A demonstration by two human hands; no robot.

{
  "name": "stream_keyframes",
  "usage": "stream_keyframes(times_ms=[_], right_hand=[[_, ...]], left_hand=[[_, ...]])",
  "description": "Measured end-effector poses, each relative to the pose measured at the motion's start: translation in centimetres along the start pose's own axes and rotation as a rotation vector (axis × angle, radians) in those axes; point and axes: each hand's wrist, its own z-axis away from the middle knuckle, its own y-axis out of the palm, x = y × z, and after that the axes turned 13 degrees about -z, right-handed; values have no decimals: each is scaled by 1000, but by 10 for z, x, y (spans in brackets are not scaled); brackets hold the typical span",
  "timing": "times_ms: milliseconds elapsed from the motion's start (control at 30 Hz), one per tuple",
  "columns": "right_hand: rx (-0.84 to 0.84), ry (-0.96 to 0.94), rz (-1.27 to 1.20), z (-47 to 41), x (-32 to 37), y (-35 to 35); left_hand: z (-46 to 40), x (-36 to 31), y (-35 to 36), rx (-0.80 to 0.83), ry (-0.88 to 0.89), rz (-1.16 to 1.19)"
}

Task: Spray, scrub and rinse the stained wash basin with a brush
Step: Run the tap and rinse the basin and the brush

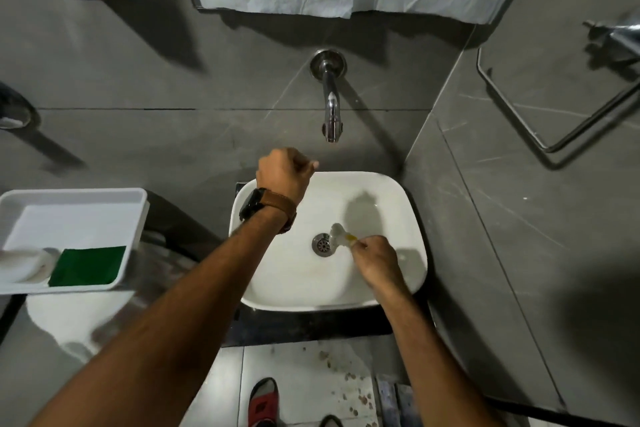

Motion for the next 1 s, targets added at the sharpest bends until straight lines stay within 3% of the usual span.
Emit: stream_keyframes(times_ms=[133, 400, 733, 1000], right_hand=[[11, -45, 4, 12, 19, 5], [181, -174, 107, 41, 80, 85], [489, -269, 239, 28, 155, 341], [614, -374, 309, -20, 185, 541]], left_hand=[[39, 42, -7, 28, -68, 47], [78, 172, -34, -61, -450, 57], [47, 391, -89, -278, -840, 134], [13, 542, -74, -396, -1100, 145]])
